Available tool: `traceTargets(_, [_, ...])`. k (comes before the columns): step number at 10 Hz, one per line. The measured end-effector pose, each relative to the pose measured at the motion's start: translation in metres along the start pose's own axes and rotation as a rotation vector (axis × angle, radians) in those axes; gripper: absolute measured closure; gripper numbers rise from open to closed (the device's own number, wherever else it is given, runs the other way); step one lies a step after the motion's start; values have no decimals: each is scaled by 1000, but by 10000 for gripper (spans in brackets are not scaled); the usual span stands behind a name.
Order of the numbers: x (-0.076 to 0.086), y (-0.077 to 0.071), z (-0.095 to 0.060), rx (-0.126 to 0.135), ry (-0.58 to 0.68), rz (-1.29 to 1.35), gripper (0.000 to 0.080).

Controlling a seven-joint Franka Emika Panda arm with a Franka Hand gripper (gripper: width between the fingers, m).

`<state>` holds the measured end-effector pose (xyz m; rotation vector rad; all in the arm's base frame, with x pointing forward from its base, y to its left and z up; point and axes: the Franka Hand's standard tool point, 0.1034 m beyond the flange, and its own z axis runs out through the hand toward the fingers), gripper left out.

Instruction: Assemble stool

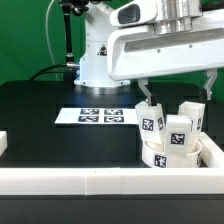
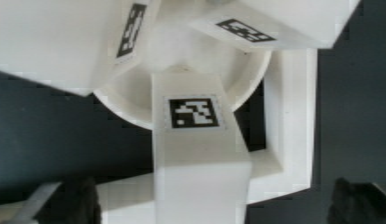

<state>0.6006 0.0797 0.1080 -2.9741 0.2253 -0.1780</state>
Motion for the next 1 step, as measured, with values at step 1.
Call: traceTargets(1, [0, 0, 0, 0, 0, 0, 150])
